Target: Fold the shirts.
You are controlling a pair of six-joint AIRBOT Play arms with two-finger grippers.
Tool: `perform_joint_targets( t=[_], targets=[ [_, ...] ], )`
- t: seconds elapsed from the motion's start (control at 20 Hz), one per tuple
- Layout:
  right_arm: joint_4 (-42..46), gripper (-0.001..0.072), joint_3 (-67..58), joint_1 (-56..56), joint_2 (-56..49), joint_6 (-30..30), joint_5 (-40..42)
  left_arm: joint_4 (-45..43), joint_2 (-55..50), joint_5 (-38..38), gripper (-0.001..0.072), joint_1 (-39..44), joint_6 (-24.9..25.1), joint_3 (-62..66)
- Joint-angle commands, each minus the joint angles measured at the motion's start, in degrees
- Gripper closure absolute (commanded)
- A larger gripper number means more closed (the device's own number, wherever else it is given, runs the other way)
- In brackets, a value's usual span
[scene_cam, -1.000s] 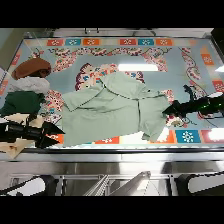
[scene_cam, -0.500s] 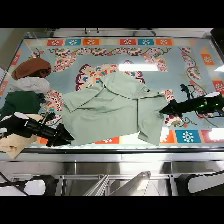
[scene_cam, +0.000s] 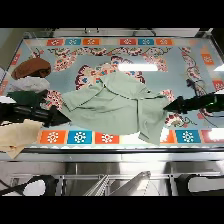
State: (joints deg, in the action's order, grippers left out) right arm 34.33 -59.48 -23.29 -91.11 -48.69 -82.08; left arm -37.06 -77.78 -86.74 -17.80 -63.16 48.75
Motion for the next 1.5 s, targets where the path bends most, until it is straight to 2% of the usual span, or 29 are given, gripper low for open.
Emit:
perform_joint_targets(
  t=[0.0, 0.15, 0.3, 0.5, 0.6, 0.65, 0.75, 0.85, 0.95, 1.1, 1.25, 1.35, 1.45],
  targets=[
    [-15.2, 0.0691, -0.1, -5.4, 12.1, 4.0, -8.4, 21.7, 8.0, -10.7, 0.0679, -4.6, 7.5, 3.6],
    [-33.4, 0.0691, -1.8, -11.5, 27.3, 5.0, -10.8, 34.9, 16.2, -15.1, 0.0679, -10.3, 8.2, 9.9],
    [-42.0, 0.069, -6.1, -15.9, 41.9, 5.0, -9.5, 49.1, 24.8, -19.6, 0.0679, -18.6, 8.7, 17.4],
    [-42.9, 0.0689, -13.1, -21.6, 58.9, 8.9, 7.1, 64.6, 33.2, -19.6, 0.0678, -35.6, 7.4, 26.5],
    [-37.4, 0.069, -16.8, -21.6, 63.2, 10.0, 15.3, 71.5, 32.5, -19.6, 0.0678, -38.5, 5.5, 30.8],
    [-33.2, 0.069, -18.3, -21.6, 64.2, 10.0, 18.1, 70.7, 30.6, -19.6, 0.0678, -38.1, 4.4, 33.3],
    [-27.3, 0.069, -19.5, -21.6, 63.6, 9.9, 18.6, 58.7, 26.5, -19.6, 0.0679, -34.3, 3.1, 36.5],
    [-27.0, 0.069, -18.8, -21.5, 59.1, 9.9, 13.6, 46.7, 23.5, -19.5, 0.0678, -26.7, 2.4, 34.7],
    [-27.0, 0.069, -15.5, -20.2, 52.9, 10.8, 11.1, 39.5, 19.4, -18.3, 0.0678, -17.6, 3.7, 29.7],
    [-23.4, 0.069, -5.9, -10.0, 44.1, 13.0, 12.6, 27.3, 10.4, -9.3, 0.0679, -7.5, 6.8, 22.7],
    [-17.4, 0.069, 5.1, 4.2, 33.6, 15.6, 28.3, 17.8, -3.1, -2.5, 0.0678, -2.8, 9.6, 22.2],
    [-17.4, 0.0691, 7.3, 9.9, 24.5, 18.3, 39.4, 17.1, -13.9, -2.6, 0.0679, -1.8, 10.3, 27.0],
    [-20.4, 0.0691, 6.1, 12.0, 15.6, 20.0, 46.5, 17.1, -24.0, -2.6, 0.068, -1.1, 9.8, 34.3]
  ],
)
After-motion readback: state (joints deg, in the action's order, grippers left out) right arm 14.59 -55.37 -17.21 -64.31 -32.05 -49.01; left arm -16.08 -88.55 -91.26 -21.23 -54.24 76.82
